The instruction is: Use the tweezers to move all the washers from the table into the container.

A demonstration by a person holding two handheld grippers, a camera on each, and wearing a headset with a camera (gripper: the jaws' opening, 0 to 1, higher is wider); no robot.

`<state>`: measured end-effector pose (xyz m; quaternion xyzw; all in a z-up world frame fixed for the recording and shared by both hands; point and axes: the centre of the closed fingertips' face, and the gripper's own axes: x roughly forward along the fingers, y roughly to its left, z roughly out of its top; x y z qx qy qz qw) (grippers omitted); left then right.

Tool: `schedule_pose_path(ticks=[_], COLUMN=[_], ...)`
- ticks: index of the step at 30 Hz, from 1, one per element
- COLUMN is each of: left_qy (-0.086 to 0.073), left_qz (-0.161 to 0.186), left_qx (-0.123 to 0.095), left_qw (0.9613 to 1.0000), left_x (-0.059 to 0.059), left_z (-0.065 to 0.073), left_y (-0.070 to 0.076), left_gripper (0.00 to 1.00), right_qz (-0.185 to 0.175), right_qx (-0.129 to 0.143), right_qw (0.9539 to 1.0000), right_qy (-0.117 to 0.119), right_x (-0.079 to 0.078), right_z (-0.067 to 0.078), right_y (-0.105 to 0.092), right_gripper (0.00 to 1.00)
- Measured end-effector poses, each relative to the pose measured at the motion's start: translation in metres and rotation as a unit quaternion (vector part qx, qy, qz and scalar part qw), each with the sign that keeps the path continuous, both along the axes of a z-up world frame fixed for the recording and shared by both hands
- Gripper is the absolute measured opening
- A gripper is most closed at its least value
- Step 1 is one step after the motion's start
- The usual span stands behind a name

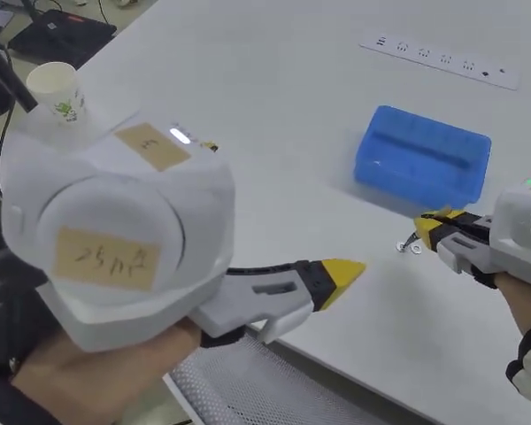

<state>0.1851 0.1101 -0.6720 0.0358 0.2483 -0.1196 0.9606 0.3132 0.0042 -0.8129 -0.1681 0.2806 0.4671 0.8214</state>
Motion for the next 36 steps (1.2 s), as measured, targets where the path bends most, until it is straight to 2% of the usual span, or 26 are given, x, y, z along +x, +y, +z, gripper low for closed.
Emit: schedule_pose_path(ticks=[11,21,36], left_qy=[0.002,0.003,0.010], left_qz=[-0.006,-0.014,-0.015], left_qx=[0.002,0.000,0.000], left_qw=[1.0000,0.9999,0.9998], left_x=[-0.001,-0.002,-0.003], left_z=[0.000,-0.001,-0.005], left_y=[-0.002,-0.005,-0.006], left_gripper=[0.99,0.99,0.99], right_qz=[0.008,0.001,-0.006], right_qx=[-0.009,0.005,0.021], right_qw=[0.9999,1.0000,0.9994], right_qy=[0.004,-0.002,-0.026], right_x=[0.000,0.002,0.018], right_z=[0.001,0.017,0.044], right_y=[-0.002,-0.007,-0.009], right_gripper=[0.00,0.00,0.00])
